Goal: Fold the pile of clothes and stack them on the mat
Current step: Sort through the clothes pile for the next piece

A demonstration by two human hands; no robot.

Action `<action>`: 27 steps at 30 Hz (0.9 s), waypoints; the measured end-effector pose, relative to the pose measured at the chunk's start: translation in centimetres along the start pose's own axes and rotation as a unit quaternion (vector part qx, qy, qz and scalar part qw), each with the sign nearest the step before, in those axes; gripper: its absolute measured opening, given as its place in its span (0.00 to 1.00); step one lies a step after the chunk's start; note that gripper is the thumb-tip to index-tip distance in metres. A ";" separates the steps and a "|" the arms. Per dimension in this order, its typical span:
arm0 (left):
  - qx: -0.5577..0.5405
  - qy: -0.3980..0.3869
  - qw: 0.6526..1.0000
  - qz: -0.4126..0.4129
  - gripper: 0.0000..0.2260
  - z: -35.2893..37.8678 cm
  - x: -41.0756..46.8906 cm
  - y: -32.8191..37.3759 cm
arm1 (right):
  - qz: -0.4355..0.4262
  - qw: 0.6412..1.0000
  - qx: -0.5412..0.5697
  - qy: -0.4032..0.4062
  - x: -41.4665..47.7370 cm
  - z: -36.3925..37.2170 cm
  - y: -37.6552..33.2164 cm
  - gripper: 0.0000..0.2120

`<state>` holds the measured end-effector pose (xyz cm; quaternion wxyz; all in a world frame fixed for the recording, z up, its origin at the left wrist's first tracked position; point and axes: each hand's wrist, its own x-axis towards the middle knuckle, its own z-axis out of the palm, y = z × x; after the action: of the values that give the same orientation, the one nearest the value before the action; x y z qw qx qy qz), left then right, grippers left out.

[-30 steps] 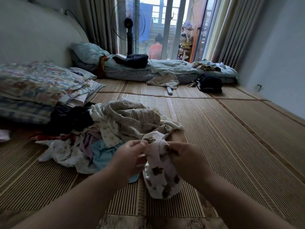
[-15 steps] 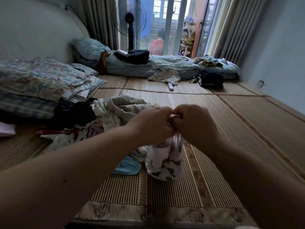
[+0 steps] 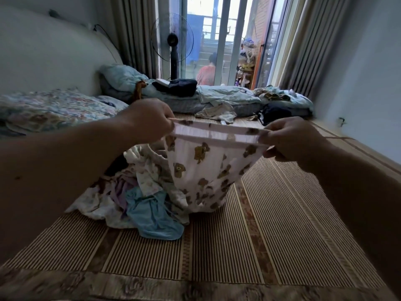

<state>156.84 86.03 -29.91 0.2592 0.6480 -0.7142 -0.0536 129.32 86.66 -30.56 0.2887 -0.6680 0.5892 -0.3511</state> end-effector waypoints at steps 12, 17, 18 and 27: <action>-0.554 0.023 0.828 -0.088 0.14 -5.6 1.5 5.6 | -0.102 0.987 0.117 0.043 0.2 -3.6 -7.6 0.06; -0.413 -0.040 0.909 -0.028 0.08 -5.3 1.6 5.0 | -0.110 0.982 0.126 0.087 0.9 -3.7 -8.1 0.11; -0.397 -0.079 0.914 -0.017 0.06 -5.3 1.6 4.8 | -0.108 0.982 0.124 0.094 1.0 -3.6 -7.9 0.12; -0.122 -0.290 0.948 0.037 0.11 -3.7 0.8 2.3 | -0.173 0.983 -0.054 -0.028 1.0 -2.8 -4.5 0.21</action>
<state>156.34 86.61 -25.53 0.1198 0.5405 -0.7702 -0.3166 129.79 86.38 -25.19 0.2034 -0.7837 0.4749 -0.3448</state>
